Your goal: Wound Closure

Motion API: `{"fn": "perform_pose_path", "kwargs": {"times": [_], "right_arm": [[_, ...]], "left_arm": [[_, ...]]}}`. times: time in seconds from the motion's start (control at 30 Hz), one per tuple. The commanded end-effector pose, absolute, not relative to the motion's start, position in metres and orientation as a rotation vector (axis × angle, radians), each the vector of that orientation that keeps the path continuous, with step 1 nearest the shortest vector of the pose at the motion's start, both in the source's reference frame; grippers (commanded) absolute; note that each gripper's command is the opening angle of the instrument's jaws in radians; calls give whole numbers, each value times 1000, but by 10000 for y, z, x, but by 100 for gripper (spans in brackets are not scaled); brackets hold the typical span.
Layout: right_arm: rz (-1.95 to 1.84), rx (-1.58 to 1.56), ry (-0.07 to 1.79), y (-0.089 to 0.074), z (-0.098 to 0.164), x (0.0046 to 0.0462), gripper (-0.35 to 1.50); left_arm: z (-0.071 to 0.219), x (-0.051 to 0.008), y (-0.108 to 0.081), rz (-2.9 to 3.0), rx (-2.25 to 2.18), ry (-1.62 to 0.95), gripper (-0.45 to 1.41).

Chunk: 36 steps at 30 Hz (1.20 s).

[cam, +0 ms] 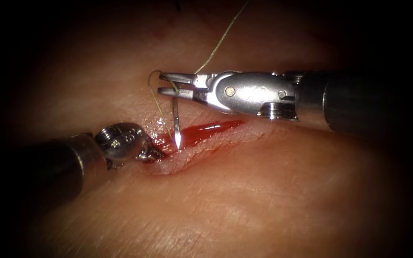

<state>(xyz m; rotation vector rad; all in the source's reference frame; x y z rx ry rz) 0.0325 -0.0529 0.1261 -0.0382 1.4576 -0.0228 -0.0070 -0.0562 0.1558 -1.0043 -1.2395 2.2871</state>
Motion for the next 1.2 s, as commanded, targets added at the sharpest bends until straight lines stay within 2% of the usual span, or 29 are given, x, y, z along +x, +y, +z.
{"fn": "perform_pose_path", "kwargs": {"times": [0.03,0.5,1.2], "right_arm": [[-23,-42,1459,-527,1266,334,-35],[-46,-21,1483,-539,1270,336,-35],[163,236,1439,-544,1269,332,-35]], "left_arm": [[1564,-74,-560,2288,-1006,-1240,5],[1564,-70,-560,2289,-1007,-1243,5],[1564,-69,-560,2290,-1007,-1244,7]]}}
